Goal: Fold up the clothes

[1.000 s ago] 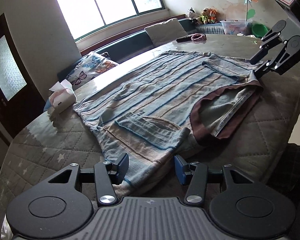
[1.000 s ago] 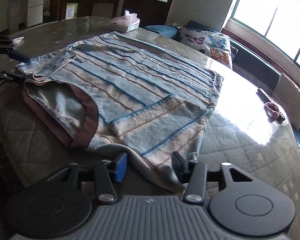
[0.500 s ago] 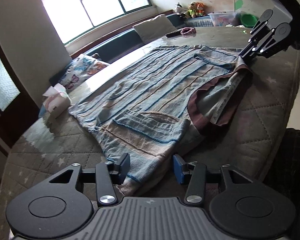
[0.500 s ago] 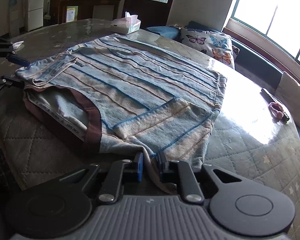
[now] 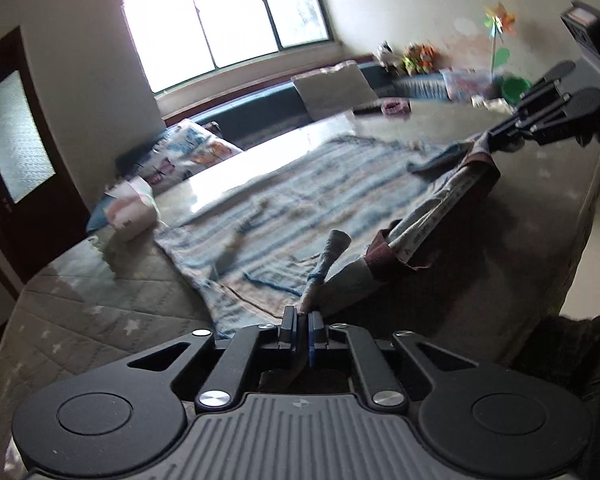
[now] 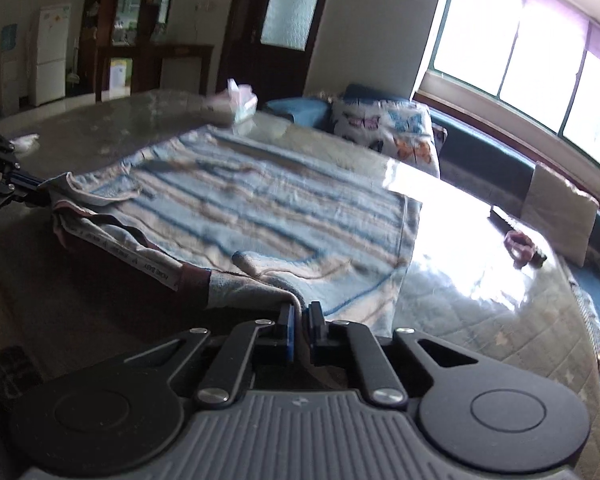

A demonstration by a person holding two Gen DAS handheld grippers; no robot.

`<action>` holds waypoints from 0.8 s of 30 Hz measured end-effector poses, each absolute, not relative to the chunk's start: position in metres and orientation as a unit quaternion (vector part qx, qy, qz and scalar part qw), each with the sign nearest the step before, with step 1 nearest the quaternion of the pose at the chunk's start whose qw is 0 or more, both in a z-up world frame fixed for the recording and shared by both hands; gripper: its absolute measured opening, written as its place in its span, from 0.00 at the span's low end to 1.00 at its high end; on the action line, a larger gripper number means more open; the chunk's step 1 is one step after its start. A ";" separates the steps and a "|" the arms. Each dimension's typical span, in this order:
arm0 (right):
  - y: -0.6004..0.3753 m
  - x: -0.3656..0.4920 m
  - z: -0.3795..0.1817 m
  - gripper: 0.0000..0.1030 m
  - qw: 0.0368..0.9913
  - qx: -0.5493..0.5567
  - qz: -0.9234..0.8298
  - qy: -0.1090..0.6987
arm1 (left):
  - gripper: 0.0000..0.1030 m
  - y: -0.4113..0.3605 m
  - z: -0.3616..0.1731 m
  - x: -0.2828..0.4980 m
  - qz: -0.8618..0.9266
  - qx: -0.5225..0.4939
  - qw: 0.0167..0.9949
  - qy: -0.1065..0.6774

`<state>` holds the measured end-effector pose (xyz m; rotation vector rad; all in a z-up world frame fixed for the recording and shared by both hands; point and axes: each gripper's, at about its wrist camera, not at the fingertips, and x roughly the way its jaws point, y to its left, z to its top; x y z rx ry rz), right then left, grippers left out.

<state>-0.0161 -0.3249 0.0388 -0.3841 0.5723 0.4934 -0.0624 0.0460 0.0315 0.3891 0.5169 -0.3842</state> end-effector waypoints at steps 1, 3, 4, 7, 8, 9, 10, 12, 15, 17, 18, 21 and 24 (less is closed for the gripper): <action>-0.327 -0.025 0.046 0.05 0.913 -0.186 0.243 0.270 | 0.05 0.049 0.040 -0.071 -0.185 0.185 0.934 0.245; -0.331 -0.041 0.059 0.05 0.915 -0.184 0.251 0.258 | 0.05 0.055 0.059 -0.088 -0.176 0.175 0.942 0.226; -0.333 -0.050 0.066 0.05 0.916 -0.183 0.254 0.252 | 0.05 0.056 0.068 -0.096 -0.169 0.174 0.946 0.216; -0.335 -0.069 0.087 0.05 0.921 -0.182 0.261 0.224 | 0.05 0.059 0.089 -0.108 -0.152 0.178 0.955 0.184; -0.335 -0.075 0.095 0.05 0.923 -0.182 0.263 0.213 | 0.05 0.060 0.094 -0.106 -0.148 0.175 0.957 0.178; -0.336 -0.082 0.103 0.05 0.925 -0.182 0.265 0.202 | 0.05 0.061 0.098 -0.103 -0.144 0.173 0.959 0.172; -0.336 -0.086 0.110 0.05 0.927 -0.182 0.267 0.191 | 0.05 0.062 0.101 -0.099 -0.141 0.172 0.961 0.167; -0.335 -0.076 0.117 0.05 0.930 -0.179 0.266 0.182 | 0.05 0.062 0.102 -0.085 -0.134 0.171 0.962 0.163; -0.329 -0.054 0.122 0.05 0.931 -0.181 0.263 0.176 | 0.05 0.061 0.101 -0.058 -0.129 0.165 0.964 0.164; -0.324 -0.033 0.121 0.05 0.931 -0.182 0.259 0.180 | 0.05 0.061 0.099 -0.038 -0.127 0.160 0.964 0.170; -0.321 -0.022 0.120 0.05 0.931 -0.183 0.257 0.182 | 0.05 0.062 0.097 -0.028 -0.126 0.158 0.964 0.173; -0.313 0.011 0.117 0.05 0.931 -0.183 0.252 0.191 | 0.05 0.062 0.092 0.007 -0.122 0.159 0.962 0.186; -0.303 0.047 0.110 0.05 0.928 -0.182 0.249 0.208 | 0.05 0.063 0.083 0.044 -0.122 0.155 0.957 0.211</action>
